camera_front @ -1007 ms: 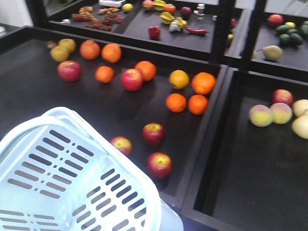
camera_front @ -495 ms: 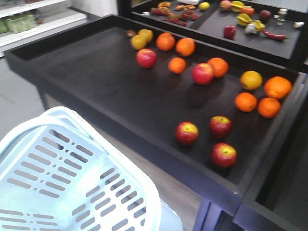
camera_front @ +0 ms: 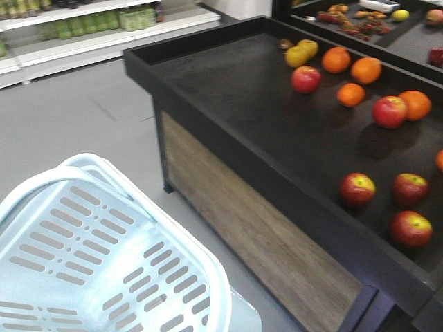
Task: Pick three apples into basket with both arms
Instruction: 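Drive the base across the floor carrying the basket in the left gripper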
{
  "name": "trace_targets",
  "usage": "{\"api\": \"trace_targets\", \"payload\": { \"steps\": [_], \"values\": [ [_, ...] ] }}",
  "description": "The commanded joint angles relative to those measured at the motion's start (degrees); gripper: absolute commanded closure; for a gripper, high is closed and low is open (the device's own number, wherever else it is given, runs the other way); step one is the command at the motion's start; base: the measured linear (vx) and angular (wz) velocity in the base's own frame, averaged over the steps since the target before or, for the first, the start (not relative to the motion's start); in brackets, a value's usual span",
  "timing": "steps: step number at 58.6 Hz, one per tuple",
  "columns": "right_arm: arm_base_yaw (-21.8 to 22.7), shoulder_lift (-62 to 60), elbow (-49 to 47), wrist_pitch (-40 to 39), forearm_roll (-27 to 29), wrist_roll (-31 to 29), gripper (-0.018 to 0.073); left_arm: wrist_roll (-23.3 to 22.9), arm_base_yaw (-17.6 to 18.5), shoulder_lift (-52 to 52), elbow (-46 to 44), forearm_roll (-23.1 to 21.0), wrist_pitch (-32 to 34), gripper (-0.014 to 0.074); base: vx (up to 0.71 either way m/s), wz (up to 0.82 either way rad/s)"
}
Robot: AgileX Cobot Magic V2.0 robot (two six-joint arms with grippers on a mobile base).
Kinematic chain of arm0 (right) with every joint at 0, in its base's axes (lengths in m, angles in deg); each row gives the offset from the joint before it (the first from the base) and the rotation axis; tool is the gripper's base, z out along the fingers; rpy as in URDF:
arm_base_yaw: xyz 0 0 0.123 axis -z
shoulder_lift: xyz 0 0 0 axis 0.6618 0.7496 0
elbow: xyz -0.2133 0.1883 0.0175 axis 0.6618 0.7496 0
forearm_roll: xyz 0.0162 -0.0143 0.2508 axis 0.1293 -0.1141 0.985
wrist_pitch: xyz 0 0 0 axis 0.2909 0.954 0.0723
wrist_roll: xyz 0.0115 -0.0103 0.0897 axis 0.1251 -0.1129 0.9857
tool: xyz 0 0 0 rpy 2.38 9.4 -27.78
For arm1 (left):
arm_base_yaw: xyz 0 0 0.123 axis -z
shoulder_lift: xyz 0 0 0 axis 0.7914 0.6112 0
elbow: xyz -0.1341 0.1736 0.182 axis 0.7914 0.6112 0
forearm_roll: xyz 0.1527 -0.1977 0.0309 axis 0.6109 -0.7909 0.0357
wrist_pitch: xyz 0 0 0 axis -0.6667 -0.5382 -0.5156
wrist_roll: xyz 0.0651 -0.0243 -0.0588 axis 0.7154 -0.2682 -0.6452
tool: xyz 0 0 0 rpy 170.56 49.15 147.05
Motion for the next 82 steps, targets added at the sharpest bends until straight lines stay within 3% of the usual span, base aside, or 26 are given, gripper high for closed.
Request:
{"api": "trace_targets", "payload": {
  "steps": [1, 44, 82],
  "values": [
    [0.2, -0.7, 0.7, -4.1, -0.5, -0.4, 0.0568, -0.6, 0.1, 0.3, -1.6, -1.4, 5.6, 0.0602, -0.13, 0.49],
    [0.2, -0.7, 0.7, -4.1, -0.5, -0.4, 0.0568, -0.6, 0.1, 0.3, -1.6, -1.4, 5.6, 0.0602, -0.11, 0.47],
    [0.2, -0.7, 0.7, -4.1, -0.5, -0.4, 0.0568, -0.6, 0.1, 0.3, -1.6, -1.4, 5.6, 0.0602, 0.02, 0.25]
  ]
}}
